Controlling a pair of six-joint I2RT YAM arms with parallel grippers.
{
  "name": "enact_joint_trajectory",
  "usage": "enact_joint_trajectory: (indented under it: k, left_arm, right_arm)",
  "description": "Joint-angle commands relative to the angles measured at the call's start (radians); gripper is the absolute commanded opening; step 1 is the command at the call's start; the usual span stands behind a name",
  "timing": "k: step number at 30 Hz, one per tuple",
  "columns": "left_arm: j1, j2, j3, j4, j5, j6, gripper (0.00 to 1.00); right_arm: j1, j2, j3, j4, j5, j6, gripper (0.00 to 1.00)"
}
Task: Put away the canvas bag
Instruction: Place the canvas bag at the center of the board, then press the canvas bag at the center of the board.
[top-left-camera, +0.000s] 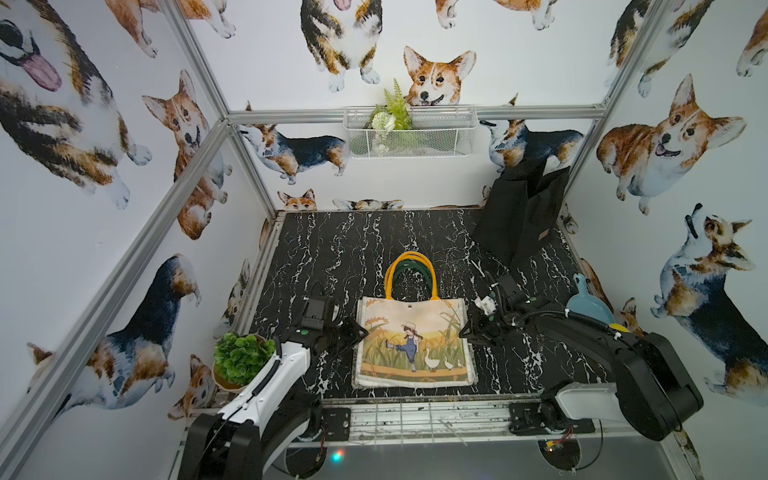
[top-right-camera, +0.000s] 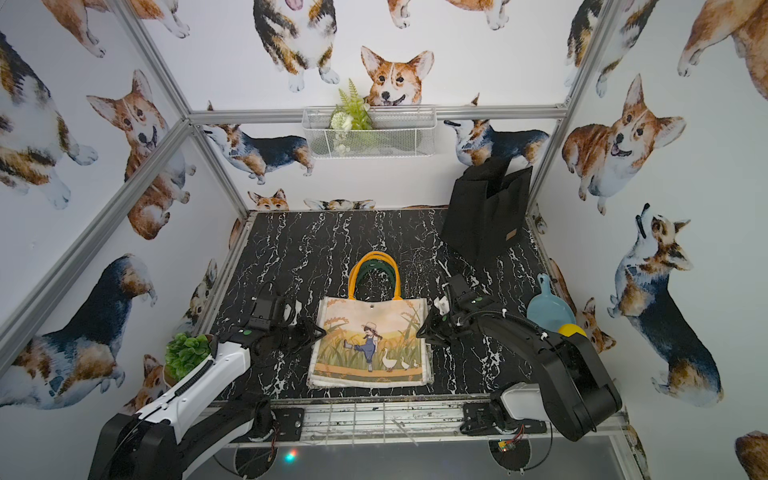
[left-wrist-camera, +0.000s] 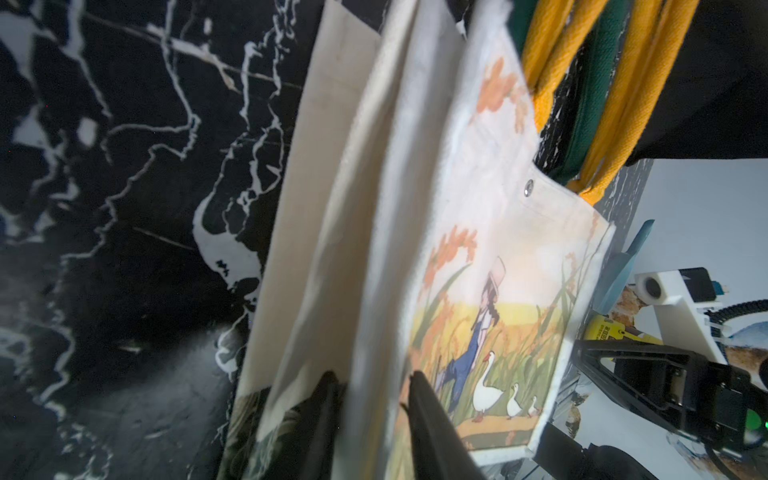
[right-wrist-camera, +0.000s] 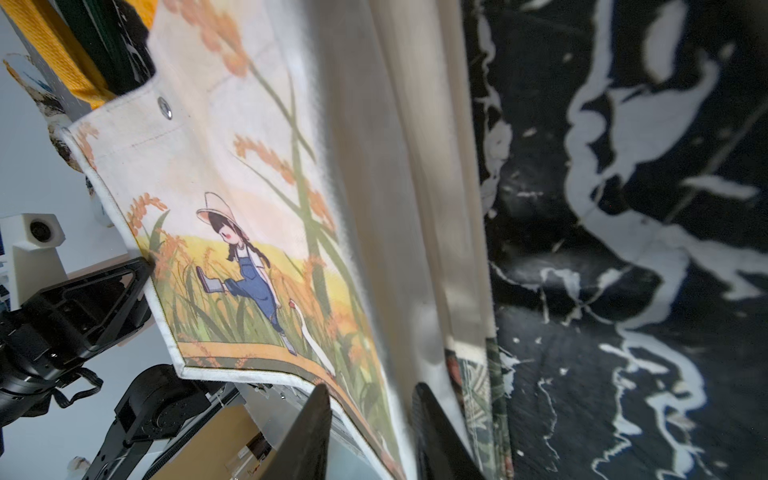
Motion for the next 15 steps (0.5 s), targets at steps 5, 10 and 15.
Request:
enact_joint_trajectory:
  k: [5, 10, 15]
  left_arm:
    - [0.0, -0.058, 0.086, -0.134, -0.045, 0.027, 0.44]
    - [-0.013, -0.169, 0.109, -0.195, -0.034, -0.015, 0.42]
    - [-0.226, -0.302, -0.003, -0.069, -0.061, -0.238, 0.18]
  right_arm:
    - [0.0, -0.154, 0.015, -0.125, 0.122, -0.001, 0.35]
    - [0.085, -0.224, 0.014, -0.099, 0.145, 0.06, 0.29]
    - [0.341, -0.151, -0.004, 0.098, 0.192, 0.185, 0.29]
